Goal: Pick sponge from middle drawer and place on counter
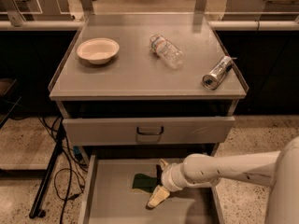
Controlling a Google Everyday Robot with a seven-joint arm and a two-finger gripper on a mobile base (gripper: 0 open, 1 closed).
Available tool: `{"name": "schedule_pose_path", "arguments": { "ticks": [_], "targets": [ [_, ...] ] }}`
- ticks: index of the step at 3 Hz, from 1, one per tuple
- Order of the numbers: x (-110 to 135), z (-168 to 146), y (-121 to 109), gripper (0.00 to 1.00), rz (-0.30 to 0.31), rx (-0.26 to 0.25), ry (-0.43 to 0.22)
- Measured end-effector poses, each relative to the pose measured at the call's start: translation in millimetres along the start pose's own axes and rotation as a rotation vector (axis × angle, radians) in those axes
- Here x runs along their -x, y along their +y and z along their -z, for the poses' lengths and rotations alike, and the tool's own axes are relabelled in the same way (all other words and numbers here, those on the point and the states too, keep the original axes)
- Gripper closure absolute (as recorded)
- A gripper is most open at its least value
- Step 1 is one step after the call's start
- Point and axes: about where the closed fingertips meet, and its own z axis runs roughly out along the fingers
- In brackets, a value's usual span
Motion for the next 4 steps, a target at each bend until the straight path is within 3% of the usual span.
{"name": "schedule_pose_path", "arguments": {
  "ticks": [1,2,3,4],
  "targets": [
    [-7,-20,-10,0.00,-0.008,-0.014,-0.012],
    [-18,-62,-11,0.00,-0.046,0.018,-0.029],
    [-18,-62,-11,0.00,-0.046,0.018,-0.029],
    [-18,-62,-11,0.18,-0.046,0.018,-0.029]
  ]
}}
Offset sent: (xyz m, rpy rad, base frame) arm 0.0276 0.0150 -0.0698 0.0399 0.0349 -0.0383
